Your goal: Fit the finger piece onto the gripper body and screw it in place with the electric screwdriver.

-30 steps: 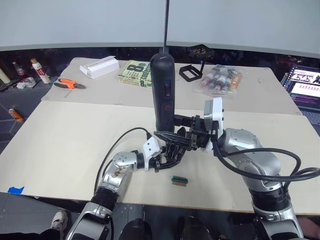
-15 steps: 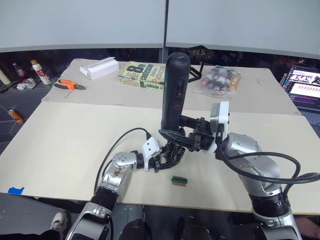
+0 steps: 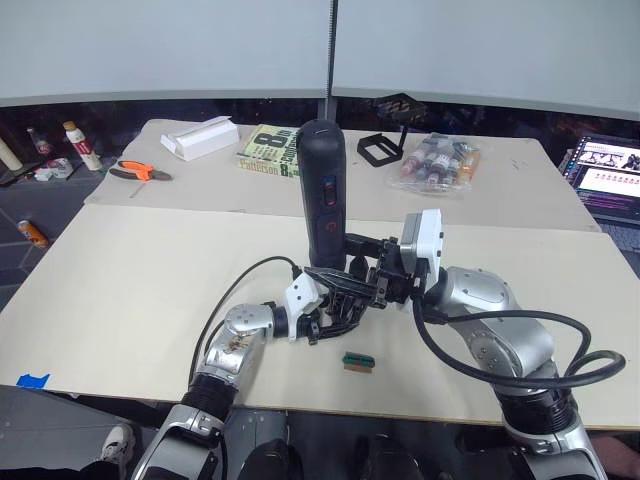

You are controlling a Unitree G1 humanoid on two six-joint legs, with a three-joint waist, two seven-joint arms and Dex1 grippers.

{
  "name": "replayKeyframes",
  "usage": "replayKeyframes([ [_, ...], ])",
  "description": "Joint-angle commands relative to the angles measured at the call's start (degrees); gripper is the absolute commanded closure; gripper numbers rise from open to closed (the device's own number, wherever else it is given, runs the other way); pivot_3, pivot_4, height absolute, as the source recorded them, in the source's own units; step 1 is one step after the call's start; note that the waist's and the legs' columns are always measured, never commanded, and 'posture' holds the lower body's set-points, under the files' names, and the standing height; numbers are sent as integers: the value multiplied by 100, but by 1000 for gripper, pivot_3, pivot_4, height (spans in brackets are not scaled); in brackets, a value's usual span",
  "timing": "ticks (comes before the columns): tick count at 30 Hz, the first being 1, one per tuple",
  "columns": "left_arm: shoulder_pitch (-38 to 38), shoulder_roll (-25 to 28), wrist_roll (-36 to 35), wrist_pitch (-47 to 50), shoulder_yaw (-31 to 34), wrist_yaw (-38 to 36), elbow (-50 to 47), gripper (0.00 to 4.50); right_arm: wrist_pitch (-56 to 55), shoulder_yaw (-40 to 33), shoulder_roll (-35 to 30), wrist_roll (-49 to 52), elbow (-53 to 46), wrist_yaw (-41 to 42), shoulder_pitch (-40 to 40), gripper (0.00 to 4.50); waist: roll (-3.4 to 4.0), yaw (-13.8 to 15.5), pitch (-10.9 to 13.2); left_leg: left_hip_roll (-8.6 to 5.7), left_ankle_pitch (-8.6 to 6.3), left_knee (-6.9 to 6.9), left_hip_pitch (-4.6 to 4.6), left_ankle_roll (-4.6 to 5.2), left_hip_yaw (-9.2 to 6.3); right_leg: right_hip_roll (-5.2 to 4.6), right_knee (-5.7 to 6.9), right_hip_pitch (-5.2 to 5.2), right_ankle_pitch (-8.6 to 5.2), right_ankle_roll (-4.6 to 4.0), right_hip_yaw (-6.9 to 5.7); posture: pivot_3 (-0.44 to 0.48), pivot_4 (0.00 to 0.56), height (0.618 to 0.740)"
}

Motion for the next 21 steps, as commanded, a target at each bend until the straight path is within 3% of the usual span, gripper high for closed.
replayKeyframes([
  [1,28,-44,-143,-9,-93,-151,-144,2169,274,81,-221,-352,298,-70,155,2578,0,0,0,0,0,0,0,0,0,-1,0,0,0,0,0,0,150,740],
  [21,-24,-14,-133,91,-89,-113,-216,2169,529,127,-92,194,-69,64,133,2578,0,8,0,-1,-3,-2,-9,4,-1,-7,-4,-5,-1,1,-5,0,150,740],
])
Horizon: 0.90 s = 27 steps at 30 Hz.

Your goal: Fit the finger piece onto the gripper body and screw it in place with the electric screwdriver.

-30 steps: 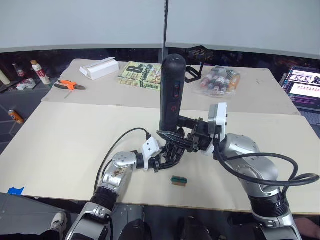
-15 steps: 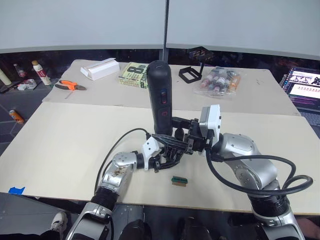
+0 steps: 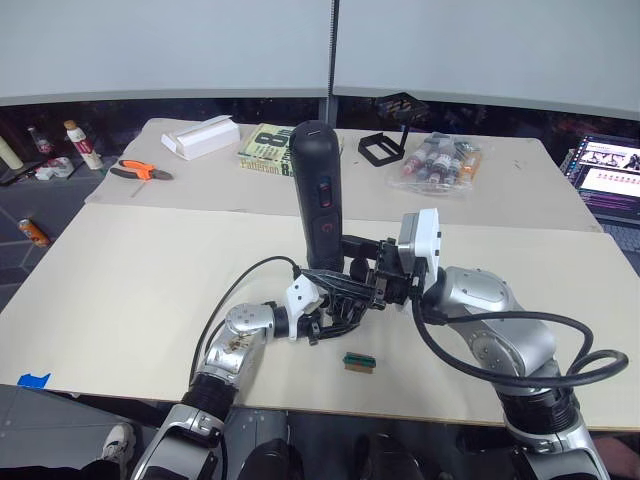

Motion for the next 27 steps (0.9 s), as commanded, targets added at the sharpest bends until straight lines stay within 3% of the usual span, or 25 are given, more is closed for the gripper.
replayKeyframes([
  [1,-10,-17,-116,84,-98,-117,-190,2169,328,105,-82,26,80,68,152,2578,0,1,0,0,0,0,0,0,0,0,0,0,0,0,0,0,150,740],
  [11,-3,-19,-114,81,-107,-109,-193,2169,636,-151,32,0,432,-472,309,2578,0,9,0,0,-1,-2,-2,1,-1,-4,-3,-2,0,0,-1,0,150,740],
  [27,-6,-1,-109,82,-101,-105,-204,2169,415,-102,-139,-142,438,-241,325,2578,0,15,0,0,-2,-5,1,2,-1,-5,-4,1,-1,1,-1,0,150,740],
])
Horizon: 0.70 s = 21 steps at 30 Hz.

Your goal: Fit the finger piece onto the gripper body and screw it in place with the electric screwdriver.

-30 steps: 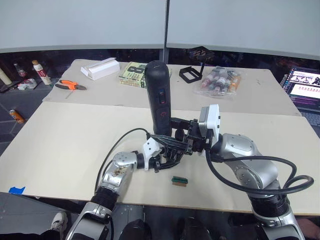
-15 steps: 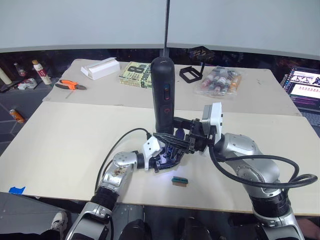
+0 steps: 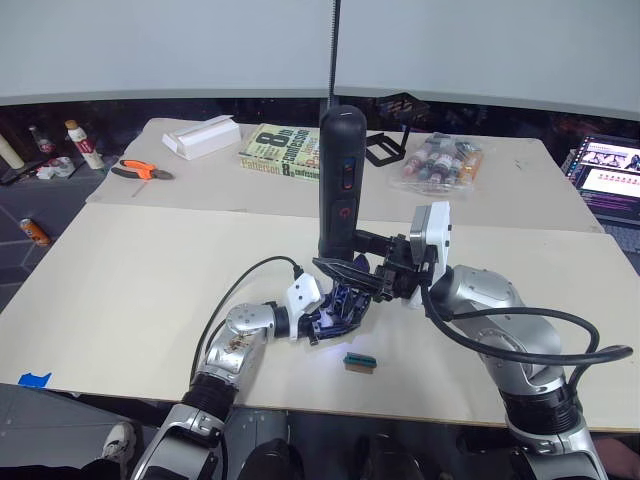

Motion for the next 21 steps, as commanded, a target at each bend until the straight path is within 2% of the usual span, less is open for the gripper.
replayKeyframes([
  [1,-4,-12,-103,22,-95,-118,-180,2169,166,151,-214,-341,252,40,166,2578,0,1,0,0,0,0,0,0,0,-1,0,0,0,0,0,0,150,740],
  [9,-17,-35,-74,-38,-105,-90,-135,2169,92,244,-365,-458,135,98,-122,2578,0,7,0,0,0,0,-4,1,0,-9,-1,-4,0,0,0,0,150,740],
  [21,17,-70,-69,-55,-133,-53,-141,2169,51,226,-453,-500,72,146,-129,2578,-1,29,1,0,-1,0,-7,2,-1,-17,-3,-6,0,0,-2,0,150,740],
])
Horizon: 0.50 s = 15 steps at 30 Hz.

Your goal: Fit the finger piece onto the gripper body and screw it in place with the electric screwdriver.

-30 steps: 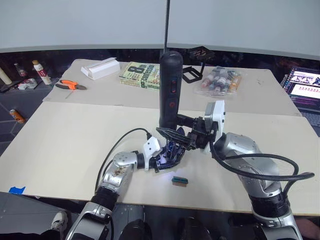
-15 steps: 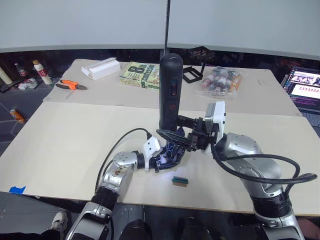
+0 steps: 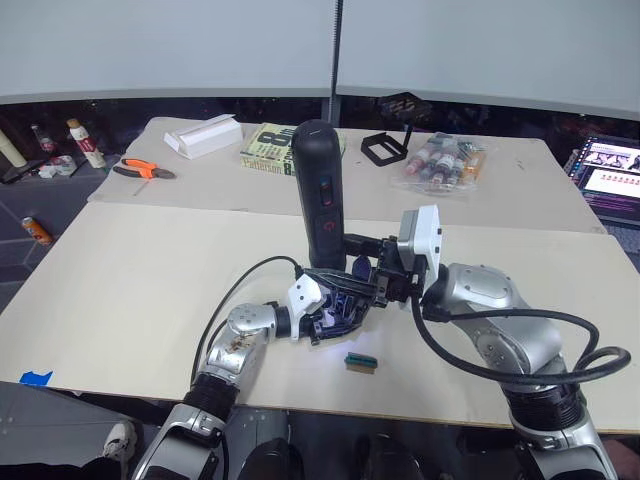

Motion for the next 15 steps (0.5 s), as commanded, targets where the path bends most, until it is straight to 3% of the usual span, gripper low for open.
replayKeyframes([
  [1,21,-41,-81,-15,-106,-89,-144,2169,204,-59,-179,-217,174,-35,95,2578,0,3,0,0,0,0,0,0,0,-3,0,0,0,0,-1,0,150,740],
  [15,-48,-20,-6,-62,-136,-13,2,2169,462,-729,-154,725,-381,-23,-384,2578,-2,23,2,-6,-1,3,-44,5,1,-9,3,-41,2,1,-7,0,150,740],
])
